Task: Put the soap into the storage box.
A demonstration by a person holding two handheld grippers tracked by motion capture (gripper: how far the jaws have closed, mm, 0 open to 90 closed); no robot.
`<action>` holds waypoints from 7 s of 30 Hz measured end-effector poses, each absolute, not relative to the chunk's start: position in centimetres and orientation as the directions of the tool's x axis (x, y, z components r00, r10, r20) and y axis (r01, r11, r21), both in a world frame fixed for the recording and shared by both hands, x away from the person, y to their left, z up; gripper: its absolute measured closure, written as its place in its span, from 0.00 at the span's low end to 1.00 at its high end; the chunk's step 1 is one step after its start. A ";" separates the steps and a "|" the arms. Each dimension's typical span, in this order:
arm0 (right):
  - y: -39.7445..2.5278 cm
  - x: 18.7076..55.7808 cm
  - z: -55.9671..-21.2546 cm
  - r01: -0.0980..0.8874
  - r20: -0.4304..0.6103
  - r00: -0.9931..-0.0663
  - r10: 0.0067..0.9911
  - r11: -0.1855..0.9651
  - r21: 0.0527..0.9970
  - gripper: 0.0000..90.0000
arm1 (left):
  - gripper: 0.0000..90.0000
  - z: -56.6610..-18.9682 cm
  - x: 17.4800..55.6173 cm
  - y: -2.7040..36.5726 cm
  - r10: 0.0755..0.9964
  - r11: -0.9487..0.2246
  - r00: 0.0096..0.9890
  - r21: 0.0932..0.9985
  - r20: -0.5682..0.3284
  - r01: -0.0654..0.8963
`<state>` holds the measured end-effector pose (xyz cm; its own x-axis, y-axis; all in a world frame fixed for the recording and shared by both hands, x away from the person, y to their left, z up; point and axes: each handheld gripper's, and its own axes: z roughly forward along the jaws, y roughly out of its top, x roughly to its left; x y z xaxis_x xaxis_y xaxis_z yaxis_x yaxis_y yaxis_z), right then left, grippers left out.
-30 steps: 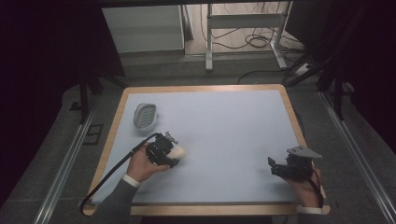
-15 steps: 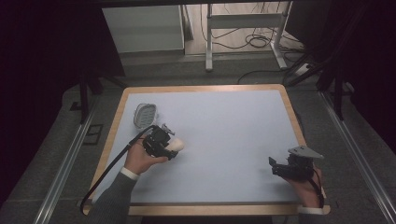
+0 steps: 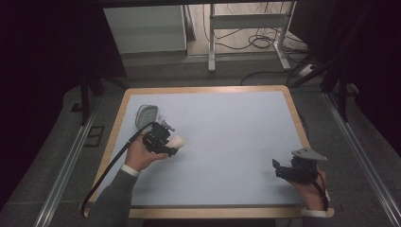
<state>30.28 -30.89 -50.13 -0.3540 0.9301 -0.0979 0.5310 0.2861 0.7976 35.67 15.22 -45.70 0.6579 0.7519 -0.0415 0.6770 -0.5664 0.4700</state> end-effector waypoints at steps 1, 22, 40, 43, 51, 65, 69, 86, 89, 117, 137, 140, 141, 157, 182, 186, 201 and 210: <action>-30.9 30.3 -50.1 0.531 -0.098 -0.354 0.930 0.286 0.798 0.10 | 0.55 -45.6 35.7 15.2 0.753 -0.566 0.657 0.470 -0.041 0.678; -31.2 30.3 -50.1 0.540 -0.086 -0.332 0.939 0.264 0.799 0.10 | 0.55 -45.2 37.2 16.1 0.781 -0.531 0.623 0.481 -0.042 0.698; -31.3 30.3 -50.2 0.549 -0.084 -0.316 0.945 0.254 0.796 0.10 | 0.55 -44.1 38.2 16.9 0.796 -0.507 0.603 0.498 -0.040 0.703; -31.4 30.3 -50.2 0.551 -0.083 -0.316 0.945 0.254 0.795 0.10 | 0.55 -44.1 38.5 17.2 0.801 -0.499 0.596 0.500 -0.044 0.708; -31.4 30.3 -50.2 0.551 -0.085 -0.316 0.945 0.256 0.794 0.10 | 0.55 -44.0 39.5 18.0 0.817 -0.481 0.575 0.497 -0.044 0.722; -31.6 30.3 -50.3 0.554 -0.084 -0.313 0.946 0.254 0.793 0.10 | 0.55 -43.8 41.1 19.3 0.840 -0.449 0.540 0.496 -0.048 0.743; -31.5 30.3 -50.3 0.554 -0.085 -0.313 0.946 0.255 0.792 0.10 | 0.55 -43.7 41.7 19.8 0.852 -0.429 0.521 0.498 -0.055 0.754; -31.7 30.3 -50.4 0.555 -0.086 -0.310 0.947 0.254 0.792 0.10 | 0.55 -44.7 44.3 22.0 0.898 -0.343 0.433 0.487 -0.082 0.803; -31.7 30.3 -50.4 0.557 -0.086 -0.309 0.947 0.253 0.791 0.10 | 0.55 -44.7 44.5 22.2 0.900 -0.339 0.428 0.486 -0.081 0.805; -31.9 30.3 -50.5 0.560 -0.089 -0.303 0.949 0.253 0.789 0.10 | 0.55 -45.8 46.7 24.5 0.940 -0.245 0.326 0.466 -0.102 0.850; -31.9 30.3 -50.5 0.563 -0.091 -0.302 0.949 0.255 0.786 0.10 | 0.55 -47.2 47.5 24.1 0.950 -0.231 0.300 0.450 -0.087 0.863; -31.9 30.3 -50.6 0.563 -0.091 -0.301 0.949 0.255 0.786 0.10 | 0.50 -46.9 47.2 24.0 0.946 -0.222 0.308 0.483 -0.104 0.847; -31.9 30.3 -50.6 0.563 -0.092 -0.301 0.949 0.255 0.786 0.10 | 0.48 -46.7 47.1 23.9 0.943 -0.232 0.318 0.488 -0.100 0.842; -31.9 31.2 -51.1 0.569 -0.081 -0.309 0.948 0.252 0.783 0.10 | 0.41 -45.8 44.8 23.1 0.914 -0.266 0.391 0.568 -0.108 0.779; -31.3 30.1 -50.3 0.536 -0.094 -0.326 0.941 0.266 0.801 0.10 | 0.30 -46.7 36.4 20.6 0.802 -0.361 0.583 0.673 -0.128 0.646; -31.3 29.9 -50.2 0.531 -0.098 -0.325 0.941 0.267 0.804 0.10 | 0.30 -47.6 35.4 20.0 0.788 -0.373 0.601 0.672 -0.135 0.640; -31.0 30.0 -50.3 0.527 -0.114 -0.342 0.933 0.291 0.799 0.10 | 0.28 -51.2 32.6 19.8 0.781 -0.353 0.597 0.660 -0.181 0.663; -31.0 30.1 -50.3 0.522 -0.129 -0.342 0.931 0.302 0.798 0.10 | 0.28 -51.5 32.4 20.7 0.795 -0.336 0.580 0.668 -0.176 0.664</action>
